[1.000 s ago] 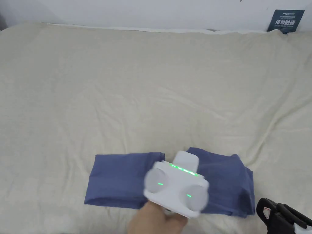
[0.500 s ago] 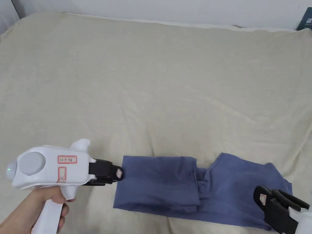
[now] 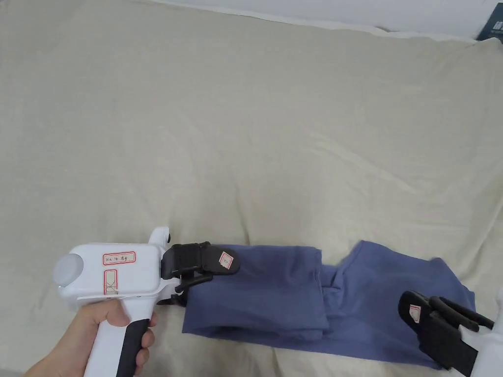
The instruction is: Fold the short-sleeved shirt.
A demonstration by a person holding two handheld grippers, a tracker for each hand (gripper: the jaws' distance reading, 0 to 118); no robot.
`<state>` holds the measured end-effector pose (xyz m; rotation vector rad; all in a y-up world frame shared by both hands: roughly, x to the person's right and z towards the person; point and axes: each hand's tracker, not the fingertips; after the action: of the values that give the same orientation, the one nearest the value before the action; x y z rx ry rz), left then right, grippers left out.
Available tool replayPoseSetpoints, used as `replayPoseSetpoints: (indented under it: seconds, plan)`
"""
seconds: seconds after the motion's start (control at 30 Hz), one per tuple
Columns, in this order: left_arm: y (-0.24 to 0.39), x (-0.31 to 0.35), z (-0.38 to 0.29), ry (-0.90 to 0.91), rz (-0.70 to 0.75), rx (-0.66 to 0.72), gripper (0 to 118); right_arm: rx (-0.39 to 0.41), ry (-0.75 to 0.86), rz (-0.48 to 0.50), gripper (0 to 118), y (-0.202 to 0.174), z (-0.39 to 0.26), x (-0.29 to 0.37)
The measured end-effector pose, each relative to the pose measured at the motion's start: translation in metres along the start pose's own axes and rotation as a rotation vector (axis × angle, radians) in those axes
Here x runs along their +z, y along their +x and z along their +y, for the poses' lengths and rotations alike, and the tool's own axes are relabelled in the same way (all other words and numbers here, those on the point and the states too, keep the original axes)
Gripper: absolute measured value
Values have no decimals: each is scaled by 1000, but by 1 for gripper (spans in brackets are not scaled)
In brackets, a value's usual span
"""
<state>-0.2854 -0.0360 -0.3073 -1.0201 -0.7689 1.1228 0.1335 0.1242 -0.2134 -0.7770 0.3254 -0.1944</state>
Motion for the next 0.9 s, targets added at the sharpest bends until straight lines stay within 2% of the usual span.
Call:
replayPoseSetpoints:
  seconds: [0.03, 0.07, 0.1, 0.13, 0.17, 0.23, 0.5, 0.63, 0.8, 0.9]
  plan:
    - [1, -2, -1, -8, -7, 14, 117, -3, 1, 0, 1, 0, -1, 1]
    - [-1, 0, 1, -22, -35, 29, 89, -6, 1, -2, 1, 0, -1, 1]
    - [-1, -2, -4, -2, -10, 11, 25, -8, 4, -2, 1, 1, 0, 2]
    - [3, -4, -8, -3, 90, -43, 8, -10, 10, -3, 1, 1, 0, 4]
    - [2, -6, -7, -15, 148, -37, 8, -13, 17, -5, 1, 0, 1, 6]
    - [-1, -1, -11, -10, 119, -15, 8, -17, 27, 1, 1, 1, 3, 11]
    - [15, 48, -6, 46, 220, -26, 8, -24, 57, 13, 1, 5, 4, 23]
    - [27, 84, 1, 49, 325, -52, 8, -57, 58, 43, 1, 7, 1, 25]
    - [61, 131, 6, 132, 461, -117, 8, -53, 63, 57, 1, 6, 0, 26]
    - [95, 144, 4, 135, 636, -204, 8, -37, 69, 65, 1, 5, 1, 28]
